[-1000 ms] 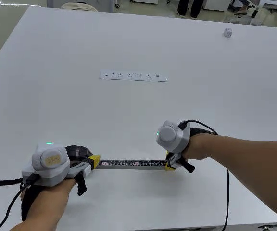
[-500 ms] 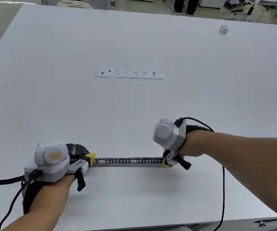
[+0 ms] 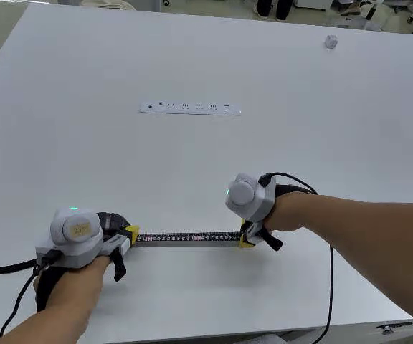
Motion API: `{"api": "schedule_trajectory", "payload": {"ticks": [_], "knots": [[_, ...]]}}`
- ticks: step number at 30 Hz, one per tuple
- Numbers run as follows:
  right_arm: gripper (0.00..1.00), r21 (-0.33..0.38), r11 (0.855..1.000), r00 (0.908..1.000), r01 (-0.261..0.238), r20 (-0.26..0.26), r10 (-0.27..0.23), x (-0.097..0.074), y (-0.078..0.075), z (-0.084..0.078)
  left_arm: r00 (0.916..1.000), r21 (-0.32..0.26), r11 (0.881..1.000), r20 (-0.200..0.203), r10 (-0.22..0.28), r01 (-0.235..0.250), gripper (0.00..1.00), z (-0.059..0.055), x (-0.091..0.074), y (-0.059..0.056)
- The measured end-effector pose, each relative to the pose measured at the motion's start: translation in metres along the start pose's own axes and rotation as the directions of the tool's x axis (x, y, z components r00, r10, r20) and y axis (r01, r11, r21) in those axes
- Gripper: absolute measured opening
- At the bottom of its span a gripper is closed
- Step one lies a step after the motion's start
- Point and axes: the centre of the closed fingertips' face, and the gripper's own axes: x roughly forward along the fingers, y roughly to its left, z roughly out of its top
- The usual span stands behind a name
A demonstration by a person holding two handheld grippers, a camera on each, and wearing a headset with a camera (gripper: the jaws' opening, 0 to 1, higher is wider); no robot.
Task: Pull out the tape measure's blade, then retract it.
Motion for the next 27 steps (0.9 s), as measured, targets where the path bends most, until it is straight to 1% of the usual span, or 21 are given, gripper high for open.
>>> {"api": "schedule_trajectory", "payload": {"ticks": [2,4,7,16,27], "knots": [[0.15,0.0,1.0,1.0,0.001,0.0,-0.001,-0.0001,0.0,0.0,1.0,0.004,1.0,-0.004,0.004,-0.004,0.64,0.0005,0.0002,0.0004],[0.15,0.0,1.0,1.0,0.002,0.002,-0.002,0.0,-0.0001,0.0002,0.9997,0.023,1.0,-0.02,0.014,-0.013,0.63,0.0003,0.0009,0.0006],[0.15,-0.009,1.0,0.9999,0.008,0.008,-0.008,-0.0003,0.0007,0.0018,0.9992,0.028,0.999,-0.037,0.017,-0.016,0.62,-0.0007,0.0012,0.0013],[0.15,-0.011,1.0,0.9998,0.007,0.019,-0.007,-0.0008,0.0014,0.0022,0.999,0.026,1.0,-0.043,0.01,-0.009,0.62,-0.002,0.0002,0.0008],[0.15,-0.017,1.0,0.9999,0.002,0.011,-0.002,-0.0001,0.0019,0.0035,0.9991,0.021,1.0,-0.043,0.008,-0.007,0.62,-0.002,0.0012,0.0018]]}}
